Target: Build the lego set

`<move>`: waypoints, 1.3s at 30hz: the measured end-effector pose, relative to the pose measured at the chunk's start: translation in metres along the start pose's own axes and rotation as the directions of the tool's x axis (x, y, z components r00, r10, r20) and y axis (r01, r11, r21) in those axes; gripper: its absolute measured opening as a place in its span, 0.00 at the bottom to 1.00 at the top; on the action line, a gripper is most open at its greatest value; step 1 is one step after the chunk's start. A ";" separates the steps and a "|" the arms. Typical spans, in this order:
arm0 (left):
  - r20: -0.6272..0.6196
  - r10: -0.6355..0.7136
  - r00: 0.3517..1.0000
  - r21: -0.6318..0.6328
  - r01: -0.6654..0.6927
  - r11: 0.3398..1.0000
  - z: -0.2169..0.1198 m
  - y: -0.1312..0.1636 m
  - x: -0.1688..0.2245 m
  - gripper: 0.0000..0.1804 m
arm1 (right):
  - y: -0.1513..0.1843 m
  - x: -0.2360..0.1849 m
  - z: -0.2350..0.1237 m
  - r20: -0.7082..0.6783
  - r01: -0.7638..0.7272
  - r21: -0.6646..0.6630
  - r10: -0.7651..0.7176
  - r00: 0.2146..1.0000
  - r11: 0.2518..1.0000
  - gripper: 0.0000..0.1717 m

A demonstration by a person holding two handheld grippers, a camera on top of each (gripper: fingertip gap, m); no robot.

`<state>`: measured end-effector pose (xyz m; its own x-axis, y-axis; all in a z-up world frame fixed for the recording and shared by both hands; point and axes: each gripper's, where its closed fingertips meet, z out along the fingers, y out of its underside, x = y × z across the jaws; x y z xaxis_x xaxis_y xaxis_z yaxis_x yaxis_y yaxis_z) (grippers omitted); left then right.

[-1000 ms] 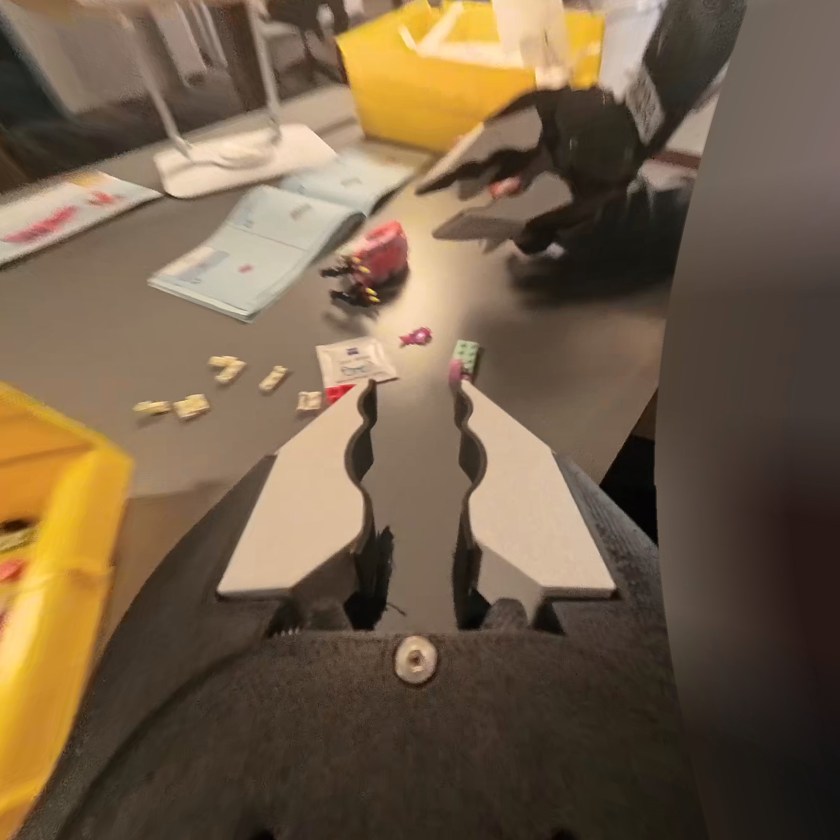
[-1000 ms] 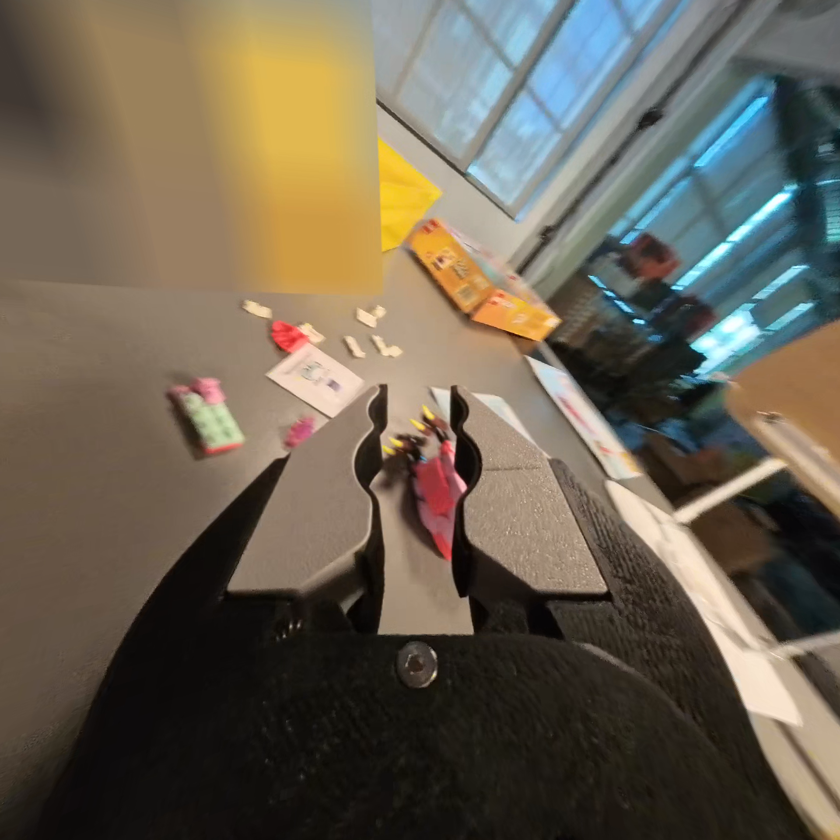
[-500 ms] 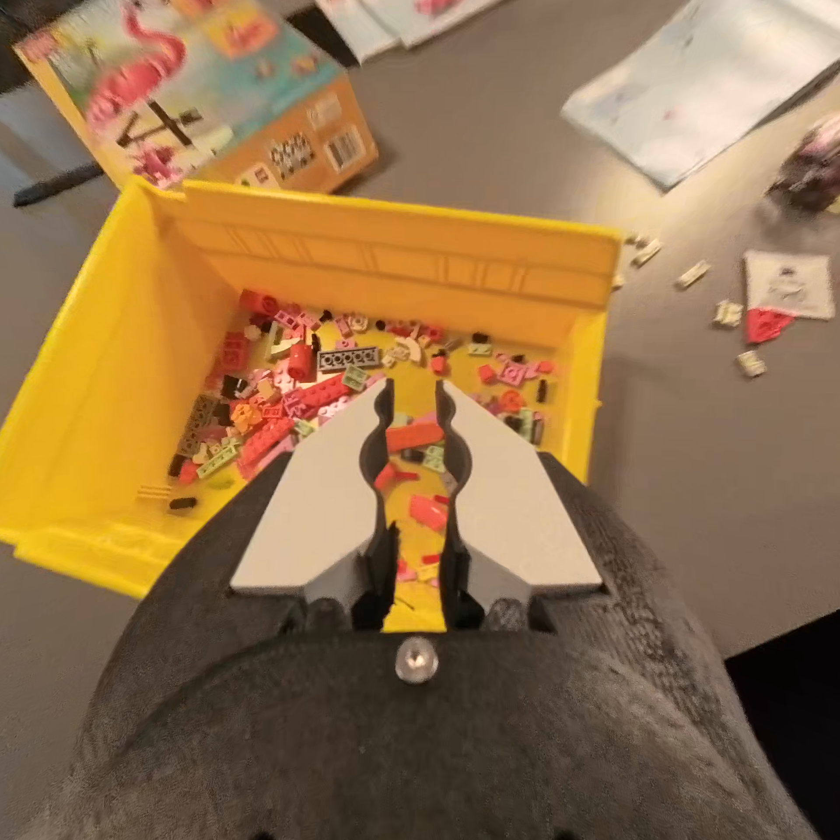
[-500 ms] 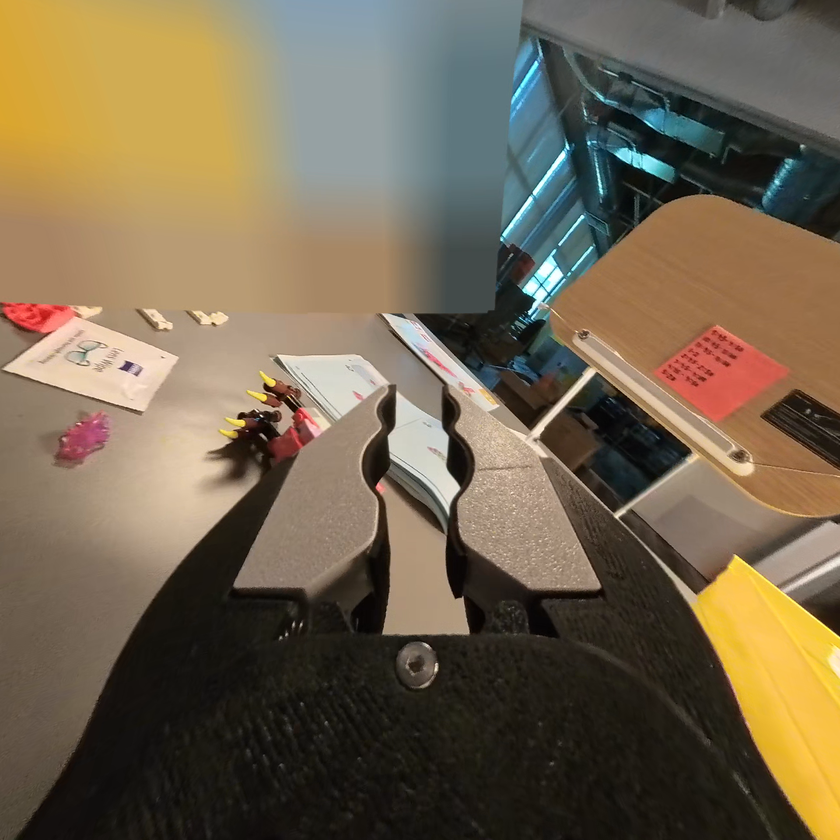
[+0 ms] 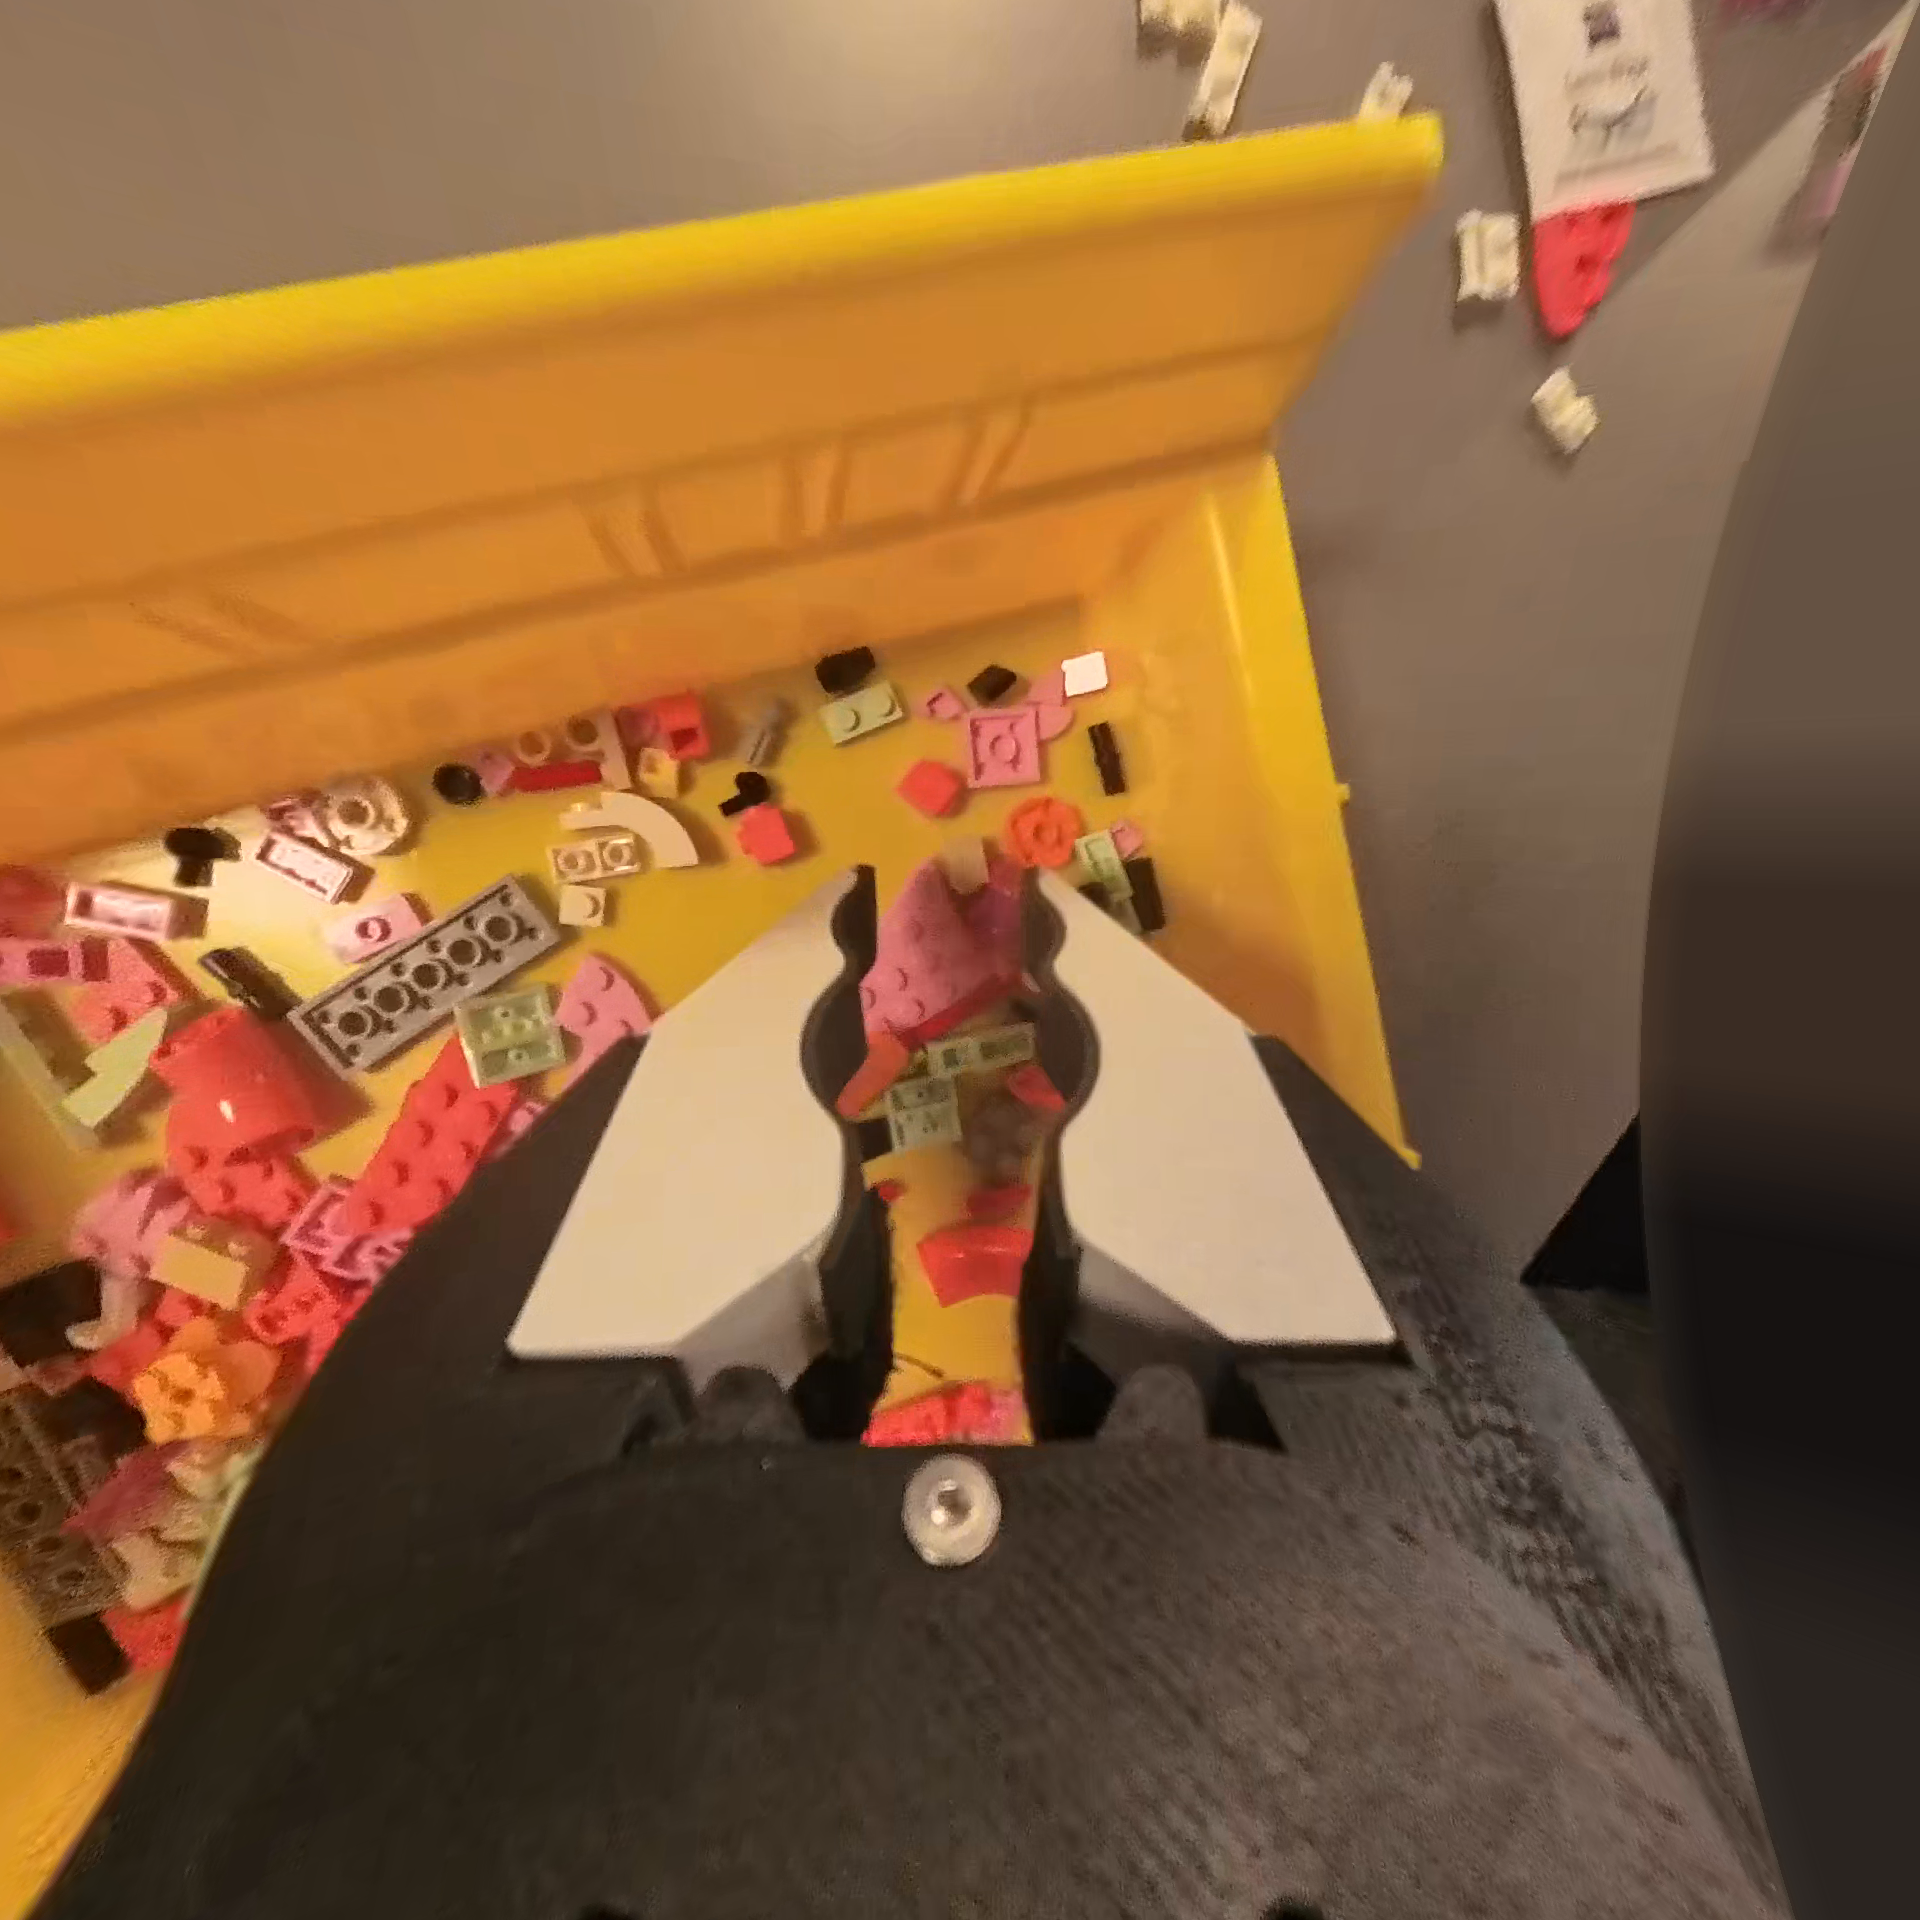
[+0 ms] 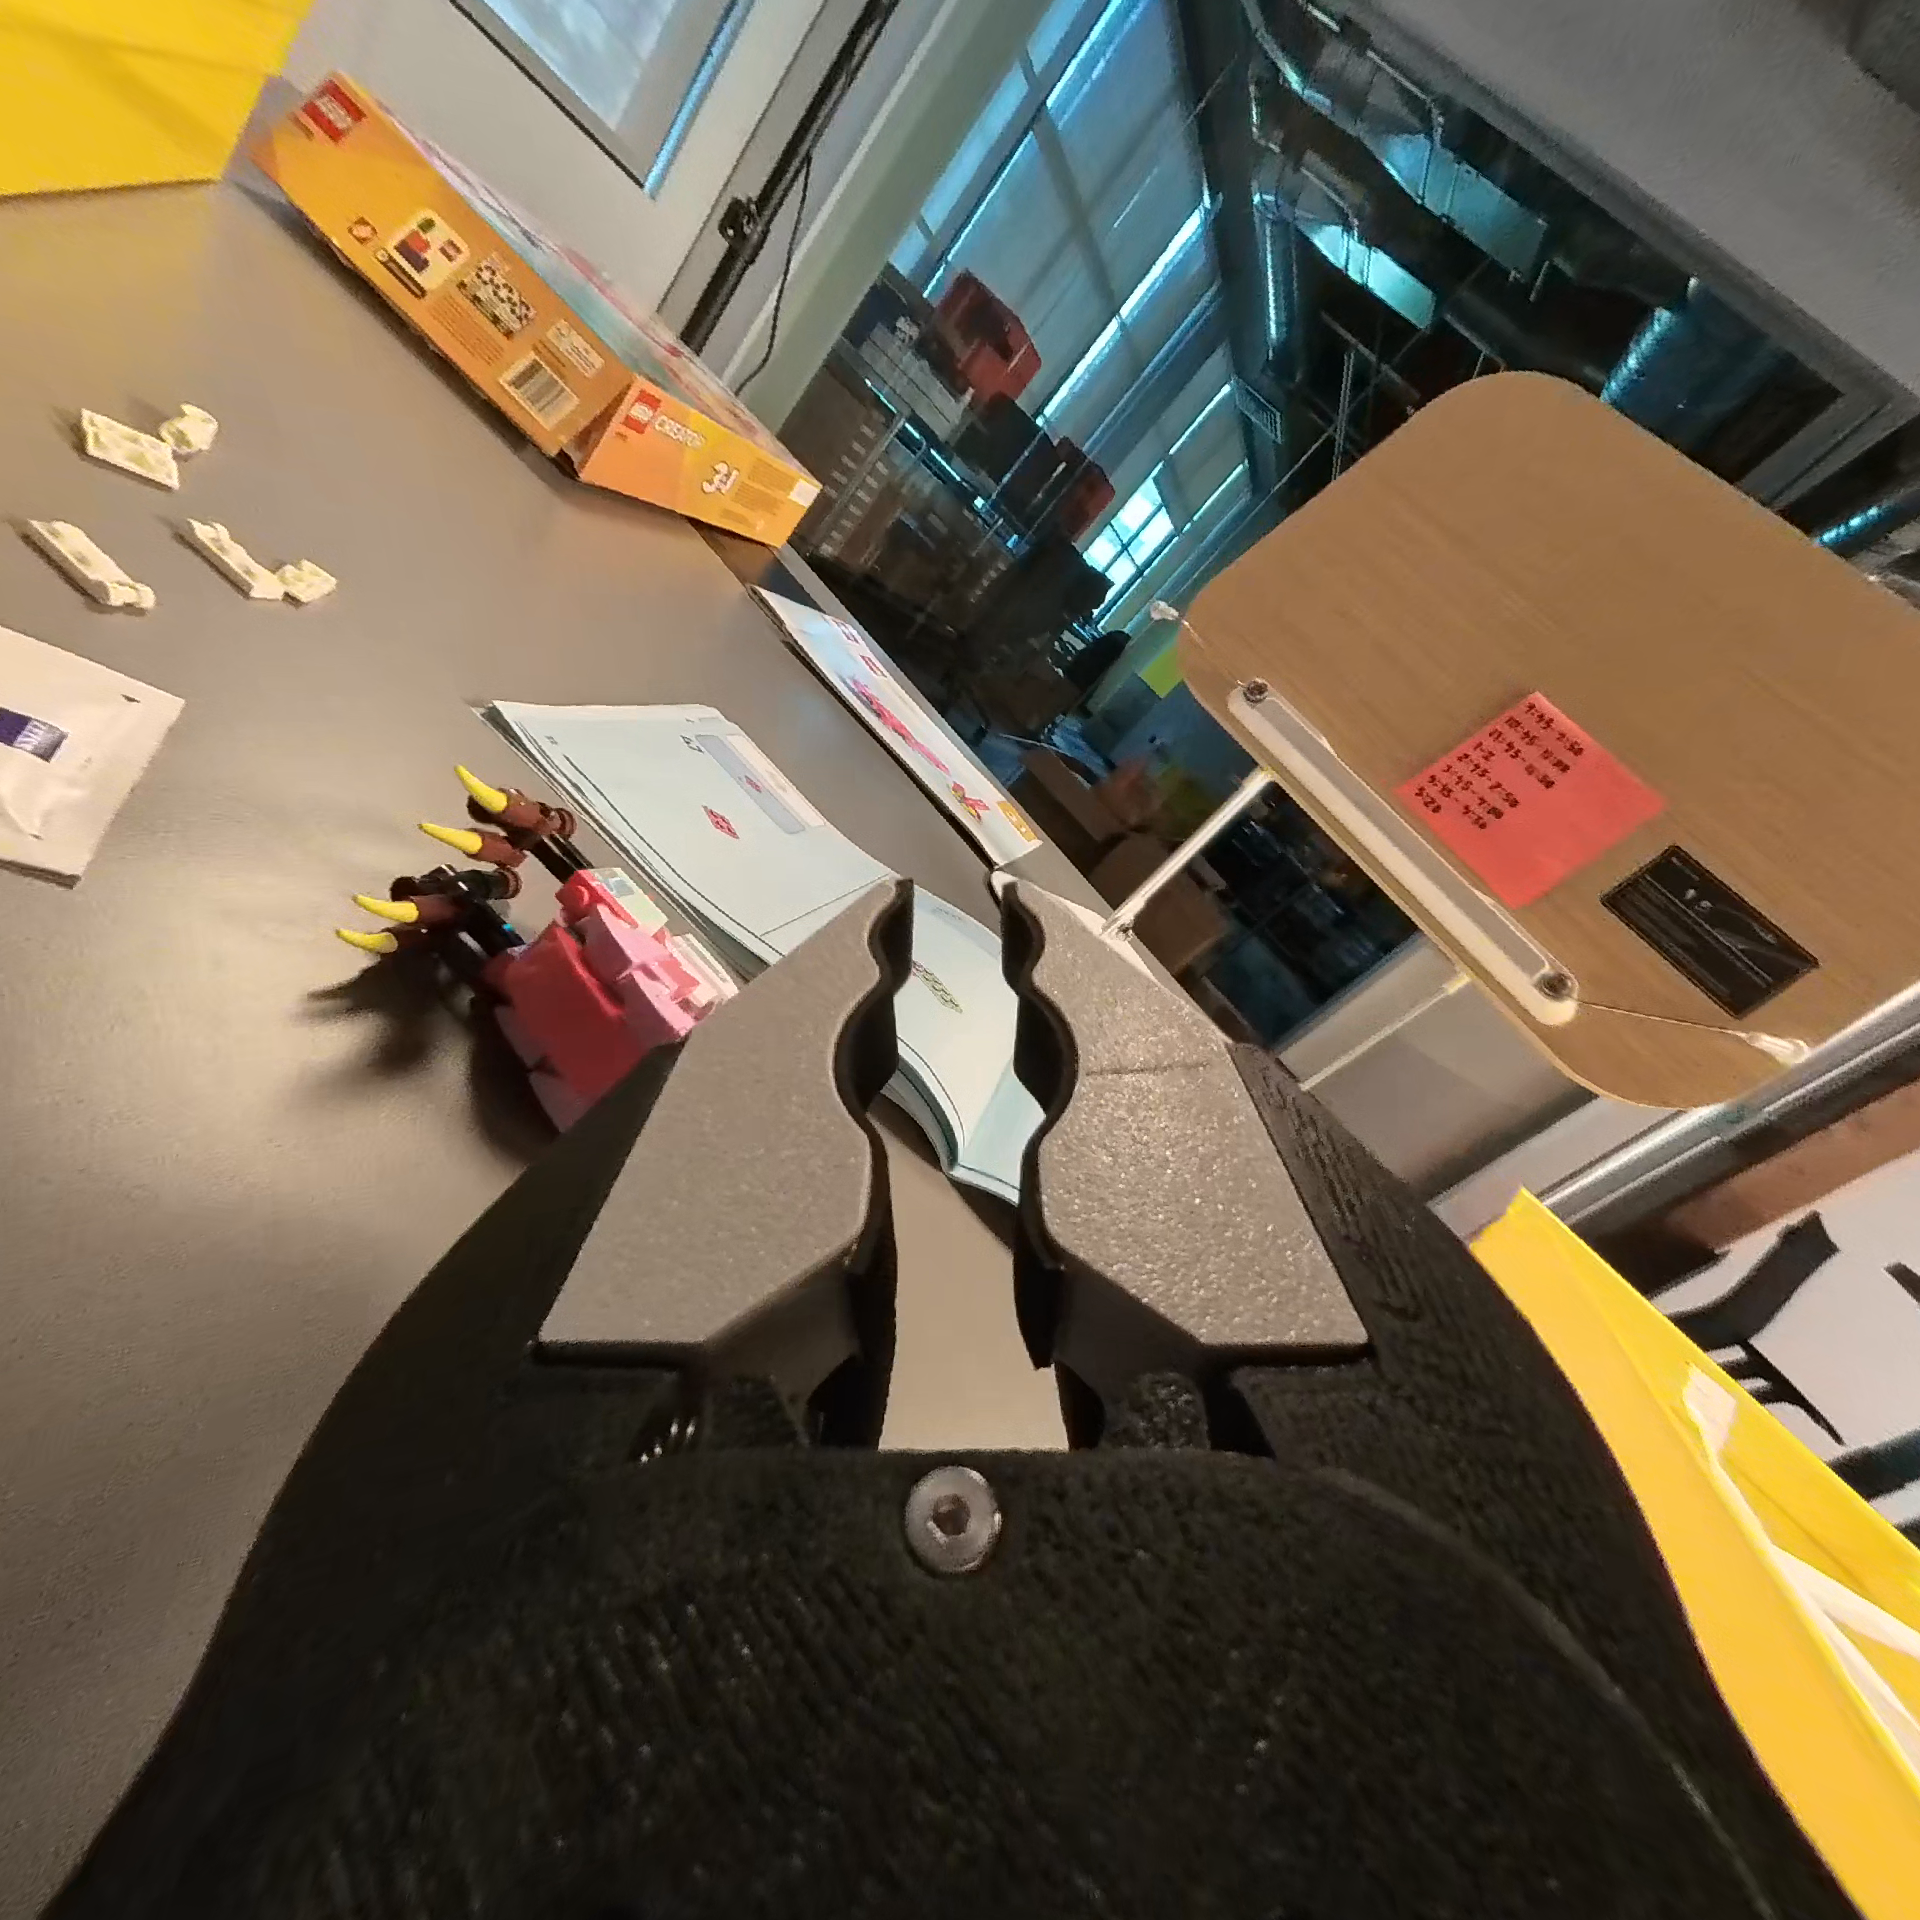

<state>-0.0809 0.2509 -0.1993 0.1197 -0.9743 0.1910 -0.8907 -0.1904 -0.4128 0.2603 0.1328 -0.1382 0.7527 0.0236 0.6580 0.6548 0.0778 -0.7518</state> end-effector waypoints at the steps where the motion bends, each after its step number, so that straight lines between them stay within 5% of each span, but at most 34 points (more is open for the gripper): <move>1: 0.008 0.018 1.000 -0.015 -0.018 1.000 0.002 0.001 -0.002 0.14 | 0.000 0.000 0.001 -0.001 -0.001 -0.002 0.001 1.000 1.000 0.08; 6: 0.078 0.044 0.996 0.006 -0.045 0.999 -0.004 -0.005 -0.014 0.11 | -0.001 -0.006 0.006 0.001 0.019 -0.012 -0.019 1.000 1.000 0.08; 9: 0.466 -0.037 0.884 0.040 0.020 0.999 -0.047 0.000 -0.075 0.03 | -0.012 -0.003 0.004 -0.038 0.035 0.030 -0.034 0.999 0.999 0.05; 11: 0.558 -0.100 0.824 0.080 0.067 0.995 -0.080 0.007 -0.093 0.02 | -0.020 -0.003 0.003 -0.052 0.027 0.066 -0.024 0.998 0.997 0.04; 14: 0.460 -0.226 0.859 0.080 0.213 0.974 -0.094 0.024 -0.088 0.06 | -0.024 -0.003 0.004 -0.060 0.017 0.075 -0.012 0.998 0.997 0.04; 18: 0.389 -0.223 0.894 -0.057 0.266 0.962 -0.086 0.045 -0.076 0.10 | -0.026 -0.006 0.006 -0.053 0.022 0.075 -0.018 0.998 0.997 0.04; 22: 0.446 -0.235 0.864 -0.135 0.325 0.936 -0.075 0.059 -0.079 0.35 | -0.027 -0.005 0.005 -0.060 0.029 0.084 -0.024 0.998 0.996 0.03; 29: 0.409 -0.260 0.875 -0.292 0.395 0.871 -0.069 0.089 -0.072 0.32 | -0.027 -0.008 0.006 -0.044 0.024 0.084 -0.021 0.999 0.996 0.03; 33: 0.247 -0.361 0.899 -0.290 0.424 0.858 -0.064 0.087 -0.050 0.27 | -0.027 -0.008 0.006 -0.035 0.015 0.088 -0.012 0.999 0.996 0.03; 39: 0.450 -0.280 0.848 -0.239 0.416 0.877 -0.079 0.079 -0.087 0.28 | -0.027 -0.011 0.006 -0.020 0.009 0.092 -0.007 1.000 0.996 0.03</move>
<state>-0.1964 0.3299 -0.1781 0.5482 -0.8271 -0.1237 -0.8363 -0.5438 -0.0698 0.2340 0.1365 -0.1243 0.7491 0.0034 0.6624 0.6524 0.1694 -0.7387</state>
